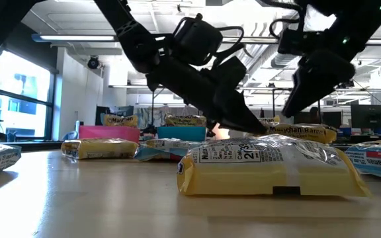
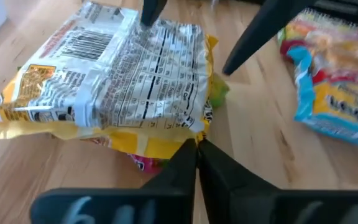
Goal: Sort Maruchan noodles
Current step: Put the top right yellow noodle pack into the transparent bin
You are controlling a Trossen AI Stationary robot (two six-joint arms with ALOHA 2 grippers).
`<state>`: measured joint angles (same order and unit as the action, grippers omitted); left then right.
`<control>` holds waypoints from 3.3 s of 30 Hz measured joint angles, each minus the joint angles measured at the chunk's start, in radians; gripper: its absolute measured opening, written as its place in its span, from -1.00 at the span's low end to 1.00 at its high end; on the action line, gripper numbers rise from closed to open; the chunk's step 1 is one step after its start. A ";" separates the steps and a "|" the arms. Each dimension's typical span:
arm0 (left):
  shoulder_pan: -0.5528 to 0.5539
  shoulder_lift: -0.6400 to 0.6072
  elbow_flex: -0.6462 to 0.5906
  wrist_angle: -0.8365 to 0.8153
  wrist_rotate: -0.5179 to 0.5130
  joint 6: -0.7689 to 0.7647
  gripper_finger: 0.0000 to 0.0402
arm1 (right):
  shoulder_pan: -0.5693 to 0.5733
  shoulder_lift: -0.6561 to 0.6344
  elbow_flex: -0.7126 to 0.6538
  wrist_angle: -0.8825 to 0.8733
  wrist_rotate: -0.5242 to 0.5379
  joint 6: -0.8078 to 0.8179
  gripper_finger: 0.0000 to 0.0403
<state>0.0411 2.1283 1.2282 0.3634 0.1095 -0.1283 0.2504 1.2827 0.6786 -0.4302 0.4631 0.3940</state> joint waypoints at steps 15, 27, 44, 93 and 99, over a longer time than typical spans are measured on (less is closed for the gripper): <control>0.072 -0.002 0.000 0.193 0.165 -0.251 -1.00 | 0.183 0.080 0.077 -0.173 0.271 0.254 0.60; 0.097 -0.003 0.000 0.273 0.221 -0.316 -1.00 | 0.161 0.260 0.075 -0.244 0.404 0.301 0.55; 0.110 -0.009 -0.001 0.285 0.300 -0.315 -0.96 | 0.116 0.256 0.094 -0.251 0.398 0.314 -0.59; 0.235 -0.385 -0.581 0.694 0.263 -0.158 -1.00 | -1.079 0.506 0.721 -0.541 -0.312 -1.267 -0.57; 0.234 -0.385 -0.581 0.680 0.263 -0.157 -1.00 | -1.082 0.531 0.729 -0.537 -0.315 -1.266 -0.57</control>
<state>0.2752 1.7435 0.6476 1.0437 0.3727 -0.2857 -0.8314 1.8141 1.4075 -0.9675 0.1481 -0.8722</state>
